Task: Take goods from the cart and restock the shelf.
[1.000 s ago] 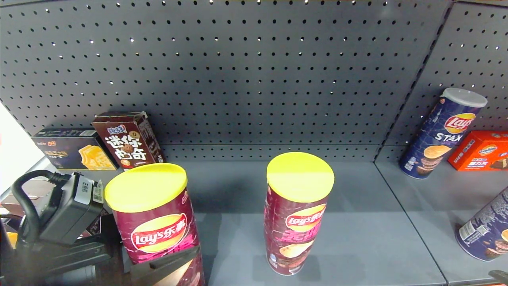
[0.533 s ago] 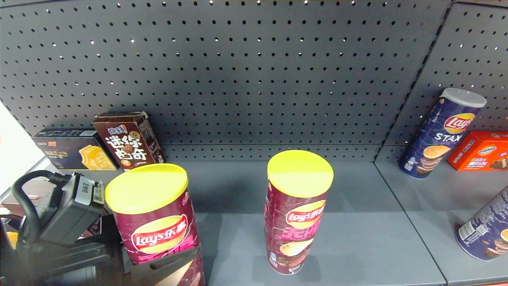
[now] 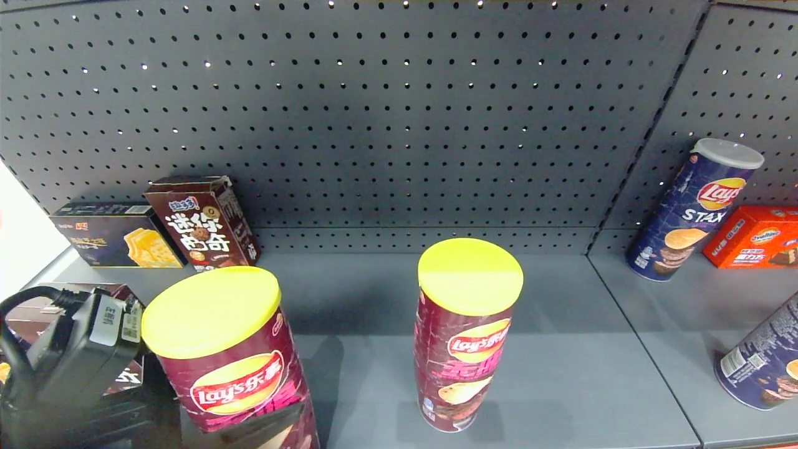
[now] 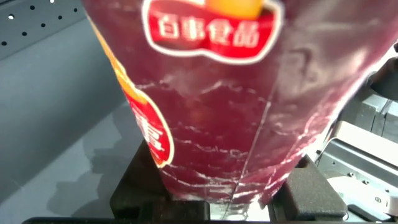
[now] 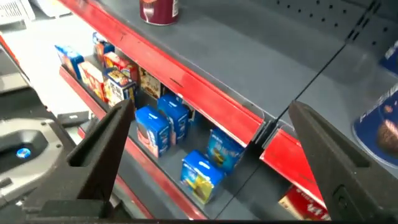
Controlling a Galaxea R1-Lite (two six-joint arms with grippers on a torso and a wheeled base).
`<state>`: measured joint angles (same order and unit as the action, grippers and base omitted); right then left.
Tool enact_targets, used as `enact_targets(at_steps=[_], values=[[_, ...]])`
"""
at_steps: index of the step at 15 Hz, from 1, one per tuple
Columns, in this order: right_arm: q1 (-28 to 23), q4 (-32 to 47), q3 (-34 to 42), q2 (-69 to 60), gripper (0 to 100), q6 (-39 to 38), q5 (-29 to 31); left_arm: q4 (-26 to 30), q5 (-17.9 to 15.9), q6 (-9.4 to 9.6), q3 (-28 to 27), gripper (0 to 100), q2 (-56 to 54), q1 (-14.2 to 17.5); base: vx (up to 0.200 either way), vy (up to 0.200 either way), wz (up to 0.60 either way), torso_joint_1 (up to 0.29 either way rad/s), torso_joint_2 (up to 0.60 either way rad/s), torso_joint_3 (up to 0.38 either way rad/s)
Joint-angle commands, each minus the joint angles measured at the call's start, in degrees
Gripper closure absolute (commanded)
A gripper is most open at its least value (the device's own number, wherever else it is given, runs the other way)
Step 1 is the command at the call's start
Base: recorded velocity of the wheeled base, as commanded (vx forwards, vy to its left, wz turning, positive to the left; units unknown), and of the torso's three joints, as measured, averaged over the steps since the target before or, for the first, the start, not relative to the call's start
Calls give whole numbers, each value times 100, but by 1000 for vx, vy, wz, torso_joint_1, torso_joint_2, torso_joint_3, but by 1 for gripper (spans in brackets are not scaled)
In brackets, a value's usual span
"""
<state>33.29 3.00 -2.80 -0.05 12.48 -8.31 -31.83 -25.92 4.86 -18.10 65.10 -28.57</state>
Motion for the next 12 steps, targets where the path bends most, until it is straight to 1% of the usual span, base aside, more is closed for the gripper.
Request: enact_targets(at_steps=[1,2,4,5,6,7,9,12], values=[[2,-1,-1,5,0,-53,23,10,8,-3,70,100,-155,1,0,0,0,0,0,0],[2,17,-18,5,0,-150,366,10,60,-12,132,100,-252,1,0,0,0,0,0,0],[-69,8,-18,5,0,-290,849,10,69,-21,202,100,-331,10,0,0,0,0,0,0],[-306,8,-18,5,0,-378,867,10,69,-21,237,100,-331,10,0,0,0,0,0,0],[-719,8,-18,58,0,-466,858,10,69,-21,281,100,-331,10,0,0,0,0,0,0],[-939,8,-18,304,0,-554,858,10,69,-21,299,100,-331,10,0,0,0,0,0,0],[-1220,8,-18,629,0,-616,858,1,69,-21,290,100,-331,19,0,0,0,0,0,0],[-2573,-10,-10,576,0,-703,910,10,69,-21,351,100,-419,27,0,0,0,0,0,0]])
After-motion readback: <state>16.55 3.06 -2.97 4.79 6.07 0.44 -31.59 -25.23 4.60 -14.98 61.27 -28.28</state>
